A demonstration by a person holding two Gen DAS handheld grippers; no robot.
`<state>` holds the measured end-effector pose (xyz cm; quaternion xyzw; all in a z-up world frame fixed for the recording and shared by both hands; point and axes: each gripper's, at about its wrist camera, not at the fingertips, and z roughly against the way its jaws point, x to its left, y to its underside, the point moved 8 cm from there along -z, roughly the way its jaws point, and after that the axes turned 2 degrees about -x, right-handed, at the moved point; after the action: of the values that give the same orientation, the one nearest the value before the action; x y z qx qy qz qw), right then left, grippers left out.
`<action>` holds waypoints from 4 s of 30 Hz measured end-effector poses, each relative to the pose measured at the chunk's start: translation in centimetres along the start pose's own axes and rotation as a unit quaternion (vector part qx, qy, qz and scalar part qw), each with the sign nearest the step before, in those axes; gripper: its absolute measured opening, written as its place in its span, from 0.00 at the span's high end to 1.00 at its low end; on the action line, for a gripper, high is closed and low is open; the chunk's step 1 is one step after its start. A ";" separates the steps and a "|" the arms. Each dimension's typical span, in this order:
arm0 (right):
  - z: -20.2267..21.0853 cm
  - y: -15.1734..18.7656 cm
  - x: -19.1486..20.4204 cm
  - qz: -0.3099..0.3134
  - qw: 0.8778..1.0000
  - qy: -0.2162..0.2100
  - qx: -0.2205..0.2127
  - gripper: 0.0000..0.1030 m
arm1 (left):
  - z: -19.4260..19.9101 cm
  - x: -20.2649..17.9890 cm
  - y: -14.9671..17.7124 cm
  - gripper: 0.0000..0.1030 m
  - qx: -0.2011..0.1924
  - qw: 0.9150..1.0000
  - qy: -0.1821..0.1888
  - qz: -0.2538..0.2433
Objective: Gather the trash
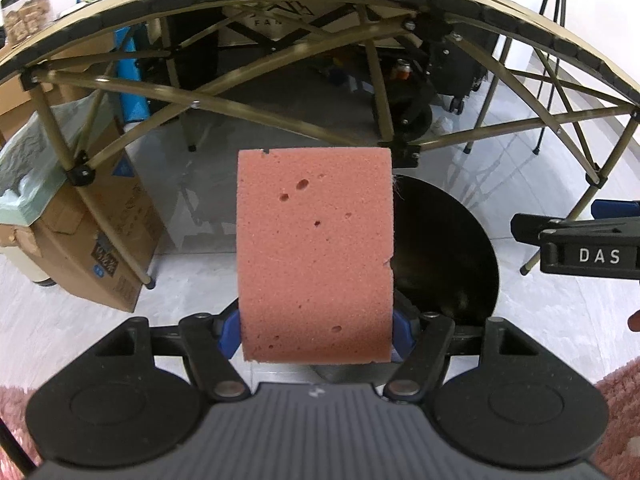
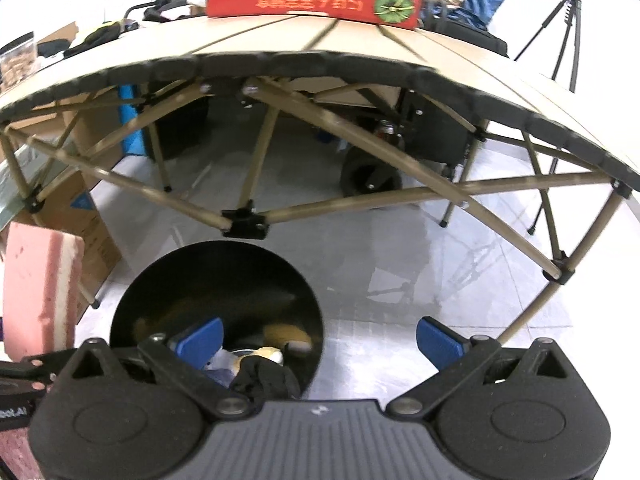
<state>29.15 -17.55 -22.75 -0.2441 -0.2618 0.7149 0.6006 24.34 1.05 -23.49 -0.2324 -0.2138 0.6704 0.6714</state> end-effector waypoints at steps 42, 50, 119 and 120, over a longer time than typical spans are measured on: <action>1.0 0.7 -6.1 -0.125 0.992 0.010 -0.006 0.00 | -5.1 -4.4 -1.4 0.00 0.092 0.995 0.029 0.022; 4.2 2.0 -4.2 -0.113 0.993 -0.022 -0.018 0.00 | 0.8 -1.5 -1.5 0.00 0.022 1.000 0.016 0.014; 24.1 7.4 2.8 -0.018 0.994 -0.072 -0.084 0.00 | 20.9 0.5 5.8 0.00 -0.115 0.991 0.047 -0.051; 24.2 7.4 2.8 -0.018 0.994 -0.072 -0.084 0.00 | 20.9 0.5 5.8 0.00 -0.115 0.991 0.047 -0.051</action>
<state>7.26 -17.77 -9.82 -0.2367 -0.3680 0.6949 0.5707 7.18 2.02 -10.20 -0.3284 -0.2696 0.5947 0.6825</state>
